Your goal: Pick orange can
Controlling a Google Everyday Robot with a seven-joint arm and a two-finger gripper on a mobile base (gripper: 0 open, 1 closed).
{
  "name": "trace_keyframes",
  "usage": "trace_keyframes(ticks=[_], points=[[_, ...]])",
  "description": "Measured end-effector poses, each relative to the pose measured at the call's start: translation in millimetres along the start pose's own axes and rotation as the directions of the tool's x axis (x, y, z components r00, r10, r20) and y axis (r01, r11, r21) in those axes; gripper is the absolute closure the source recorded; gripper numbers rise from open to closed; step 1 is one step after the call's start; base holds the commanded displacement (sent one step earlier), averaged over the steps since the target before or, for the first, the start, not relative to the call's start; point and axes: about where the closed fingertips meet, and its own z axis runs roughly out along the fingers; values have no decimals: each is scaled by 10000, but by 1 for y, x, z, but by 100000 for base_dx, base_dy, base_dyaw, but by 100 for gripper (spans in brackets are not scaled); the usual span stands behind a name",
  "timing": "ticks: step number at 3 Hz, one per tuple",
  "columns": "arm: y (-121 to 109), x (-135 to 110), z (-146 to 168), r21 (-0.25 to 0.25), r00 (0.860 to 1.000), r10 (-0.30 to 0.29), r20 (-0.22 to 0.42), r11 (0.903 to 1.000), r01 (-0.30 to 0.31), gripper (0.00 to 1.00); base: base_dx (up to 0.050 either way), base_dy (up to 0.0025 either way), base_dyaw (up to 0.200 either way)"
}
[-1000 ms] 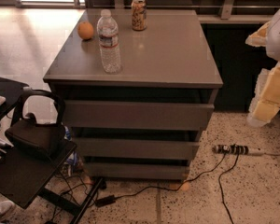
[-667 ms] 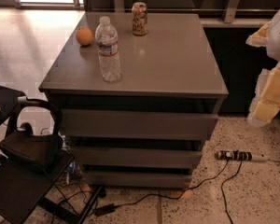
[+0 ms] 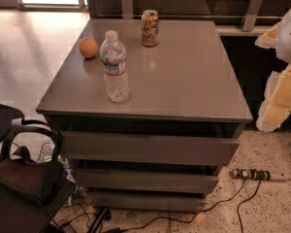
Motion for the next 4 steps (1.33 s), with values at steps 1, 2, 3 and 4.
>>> trace_keyframes(ticks=[1, 2, 3, 4], points=[[0, 0, 0, 0, 10000, 0, 0, 10000, 0, 0, 4541, 185, 7946], [0, 0, 0, 0, 10000, 0, 0, 10000, 0, 0, 4445, -206, -9176], [0, 0, 0, 0, 10000, 0, 0, 10000, 0, 0, 4697, 1, -41], [0, 0, 0, 2, 10000, 0, 1, 10000, 0, 0, 0, 0, 0]])
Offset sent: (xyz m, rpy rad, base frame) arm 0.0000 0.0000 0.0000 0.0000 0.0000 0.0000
